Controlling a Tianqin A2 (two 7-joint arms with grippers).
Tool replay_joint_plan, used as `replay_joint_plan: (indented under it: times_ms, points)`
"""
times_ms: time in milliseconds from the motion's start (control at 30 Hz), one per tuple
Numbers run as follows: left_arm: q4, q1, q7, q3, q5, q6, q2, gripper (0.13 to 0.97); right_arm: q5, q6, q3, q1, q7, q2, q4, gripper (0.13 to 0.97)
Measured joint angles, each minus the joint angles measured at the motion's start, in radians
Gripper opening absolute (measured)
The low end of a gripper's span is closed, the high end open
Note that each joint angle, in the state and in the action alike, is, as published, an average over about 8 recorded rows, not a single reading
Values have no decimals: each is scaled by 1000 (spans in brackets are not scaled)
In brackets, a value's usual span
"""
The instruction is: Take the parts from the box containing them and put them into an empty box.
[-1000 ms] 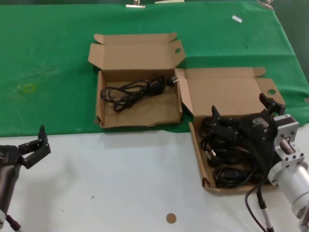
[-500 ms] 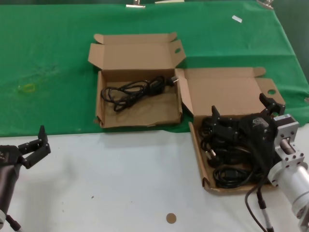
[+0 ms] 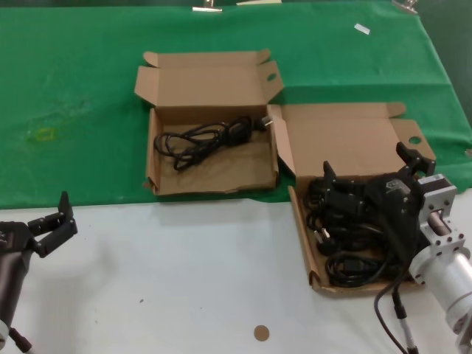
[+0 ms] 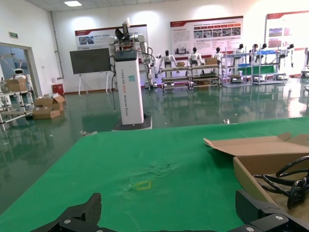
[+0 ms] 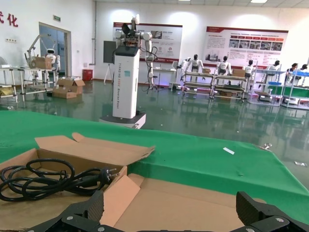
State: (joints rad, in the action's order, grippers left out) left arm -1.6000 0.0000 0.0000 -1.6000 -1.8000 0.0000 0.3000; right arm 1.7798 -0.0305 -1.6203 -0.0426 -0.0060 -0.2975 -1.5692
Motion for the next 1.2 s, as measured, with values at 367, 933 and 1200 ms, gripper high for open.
replay_joint_plan:
  times_ms: [367, 933, 1200]
  points:
    - [0, 0, 0, 0, 0, 0, 0, 966, 0, 0, 0, 0, 0, 0, 0, 966]
    - [0, 0, 0, 0, 0, 0, 0, 966, 0, 0, 0, 0, 0, 0, 0, 966]
    - [0, 0, 0, 0, 0, 0, 0, 966, 0, 0, 0, 0, 0, 0, 0, 966]
